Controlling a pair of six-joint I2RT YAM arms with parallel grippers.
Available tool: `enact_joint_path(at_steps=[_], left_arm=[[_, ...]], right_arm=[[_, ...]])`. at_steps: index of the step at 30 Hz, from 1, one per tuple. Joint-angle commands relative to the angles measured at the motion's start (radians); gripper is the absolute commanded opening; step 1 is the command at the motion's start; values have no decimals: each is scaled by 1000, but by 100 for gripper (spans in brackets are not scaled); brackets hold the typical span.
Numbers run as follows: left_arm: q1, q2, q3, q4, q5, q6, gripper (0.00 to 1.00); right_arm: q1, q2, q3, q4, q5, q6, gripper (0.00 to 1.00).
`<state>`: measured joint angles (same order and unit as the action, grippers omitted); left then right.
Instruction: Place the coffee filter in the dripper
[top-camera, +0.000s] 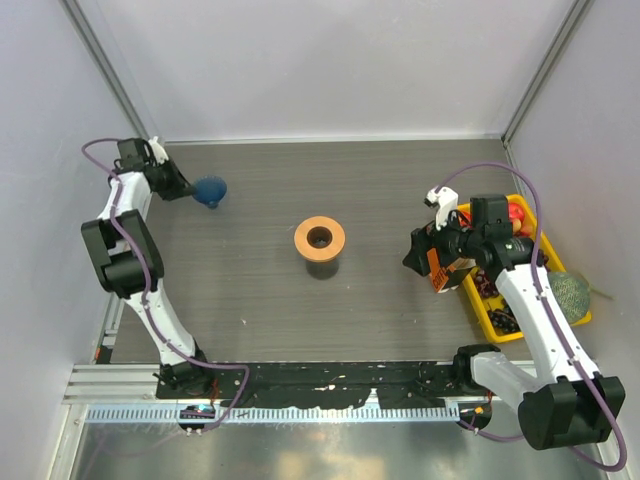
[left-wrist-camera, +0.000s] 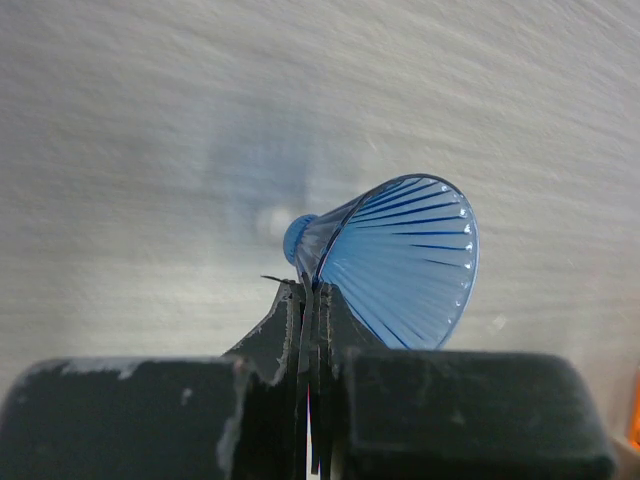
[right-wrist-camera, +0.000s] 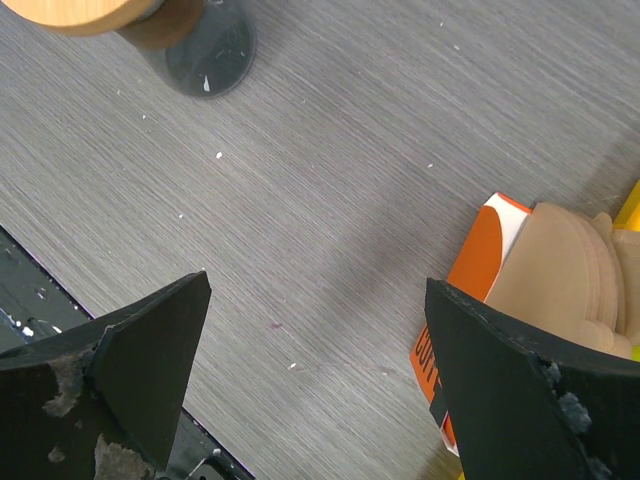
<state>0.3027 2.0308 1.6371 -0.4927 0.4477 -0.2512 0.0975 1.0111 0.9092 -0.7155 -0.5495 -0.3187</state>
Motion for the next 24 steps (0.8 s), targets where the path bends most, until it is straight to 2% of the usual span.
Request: enact_joint_path(at_steps=[1, 5, 11, 18, 24], left_arm=[[-36, -278, -110, -78, 146, -42, 0], [-111, -519, -217, -141, 233, -71, 0], [-282, -687, -175, -286, 224, -14, 0], [-525, -666, -148, -313, 215, -5, 0], [-596, -574, -106, -308, 195, -23, 0]], right_arm=[[5, -48, 82, 11, -9, 18, 95], [13, -62, 134, -2, -29, 42, 96], [53, -95, 174, 13, -38, 79, 96], [107, -59, 211, 76, -26, 122, 96], [123, -34, 183, 105, -30, 129, 96]])
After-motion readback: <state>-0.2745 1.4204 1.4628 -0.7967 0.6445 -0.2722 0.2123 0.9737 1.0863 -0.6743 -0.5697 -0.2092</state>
